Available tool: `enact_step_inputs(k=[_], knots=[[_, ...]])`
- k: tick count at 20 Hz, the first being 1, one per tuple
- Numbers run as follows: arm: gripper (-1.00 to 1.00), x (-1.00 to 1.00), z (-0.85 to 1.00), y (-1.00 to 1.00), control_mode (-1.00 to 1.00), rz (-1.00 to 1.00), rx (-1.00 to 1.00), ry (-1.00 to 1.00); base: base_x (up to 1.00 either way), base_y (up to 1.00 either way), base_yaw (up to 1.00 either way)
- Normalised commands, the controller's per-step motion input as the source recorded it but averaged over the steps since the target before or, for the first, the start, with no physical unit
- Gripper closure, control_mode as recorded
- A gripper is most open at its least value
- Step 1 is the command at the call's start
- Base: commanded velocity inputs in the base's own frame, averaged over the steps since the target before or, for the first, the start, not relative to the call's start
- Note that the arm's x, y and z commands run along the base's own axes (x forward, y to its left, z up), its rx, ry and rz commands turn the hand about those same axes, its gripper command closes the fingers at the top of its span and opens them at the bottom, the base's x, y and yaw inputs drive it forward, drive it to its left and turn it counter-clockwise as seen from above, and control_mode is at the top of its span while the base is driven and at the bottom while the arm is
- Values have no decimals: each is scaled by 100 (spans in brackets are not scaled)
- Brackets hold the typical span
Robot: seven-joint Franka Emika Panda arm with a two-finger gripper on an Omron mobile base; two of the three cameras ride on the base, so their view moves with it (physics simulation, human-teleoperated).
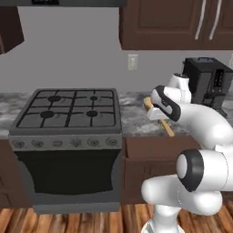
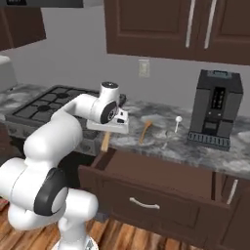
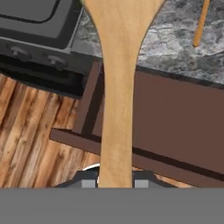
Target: Organize the utensils by type. Pick up the wooden spoons from the counter and place them in the open cabinet. Then pick up the metallic utensils from the counter and place them in the open drawer.
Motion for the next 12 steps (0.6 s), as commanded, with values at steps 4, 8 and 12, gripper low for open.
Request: enact_step_inputs(k=[4,8,12], knots=[[100,0,0,0,100,0,0,0,-2,43,59],[100,0,0,0,100,0,0,0,-8,35,57],[100,0,0,0,100,0,0,0,0,37,52]])
